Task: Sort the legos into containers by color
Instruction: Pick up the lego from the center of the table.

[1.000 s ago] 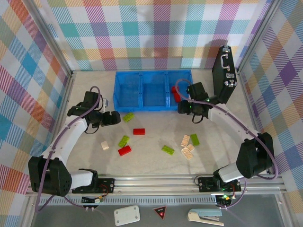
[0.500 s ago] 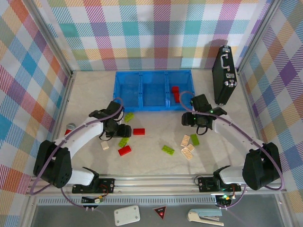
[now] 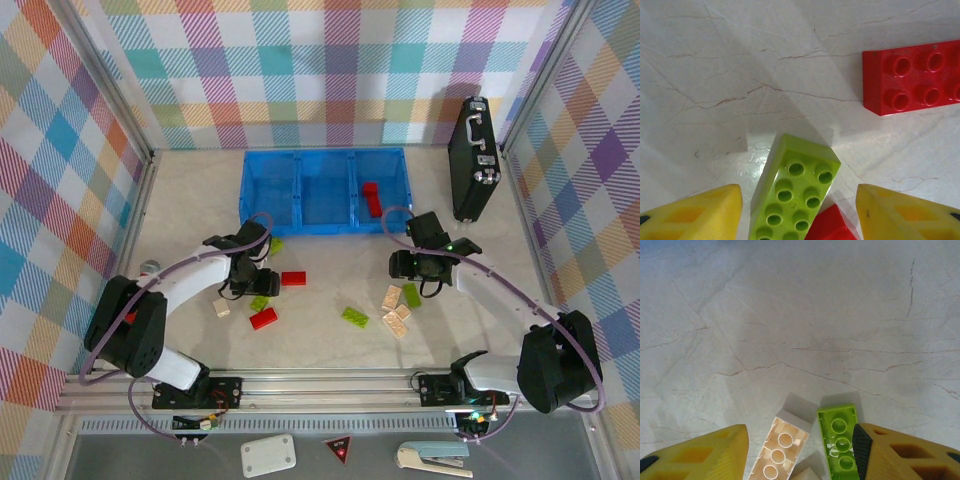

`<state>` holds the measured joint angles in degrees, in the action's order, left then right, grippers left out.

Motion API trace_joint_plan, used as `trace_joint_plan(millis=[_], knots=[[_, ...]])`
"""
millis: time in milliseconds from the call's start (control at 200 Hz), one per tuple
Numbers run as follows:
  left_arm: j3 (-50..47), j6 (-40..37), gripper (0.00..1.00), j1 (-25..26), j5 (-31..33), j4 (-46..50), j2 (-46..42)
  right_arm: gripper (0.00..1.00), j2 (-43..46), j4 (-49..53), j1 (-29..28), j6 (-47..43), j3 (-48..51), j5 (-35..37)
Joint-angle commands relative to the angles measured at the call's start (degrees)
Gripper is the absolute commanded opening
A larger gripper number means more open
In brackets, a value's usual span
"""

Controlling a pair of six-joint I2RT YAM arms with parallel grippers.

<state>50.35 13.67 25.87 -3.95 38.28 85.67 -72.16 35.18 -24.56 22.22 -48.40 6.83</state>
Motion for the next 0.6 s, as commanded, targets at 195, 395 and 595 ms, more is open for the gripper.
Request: trace_joint_plan(millis=[195,395,595], knots=[[3.19,-2.24,0.57,1.71,1.43,0.81,5.90,0.58,3.95,1.81,-0.08,-0.22,1.01,1.26],[3.27,-2.34,0.52,2.67,3.32,0.46,6.66,0.58,4.24,2.55,-0.05,-0.97,0.62,1.50],[3.74,-2.21,0.45,3.13,4.78,0.82,6.79,0.58,4.48,3.33,-0.08,-1.05,-0.45,1.65]])
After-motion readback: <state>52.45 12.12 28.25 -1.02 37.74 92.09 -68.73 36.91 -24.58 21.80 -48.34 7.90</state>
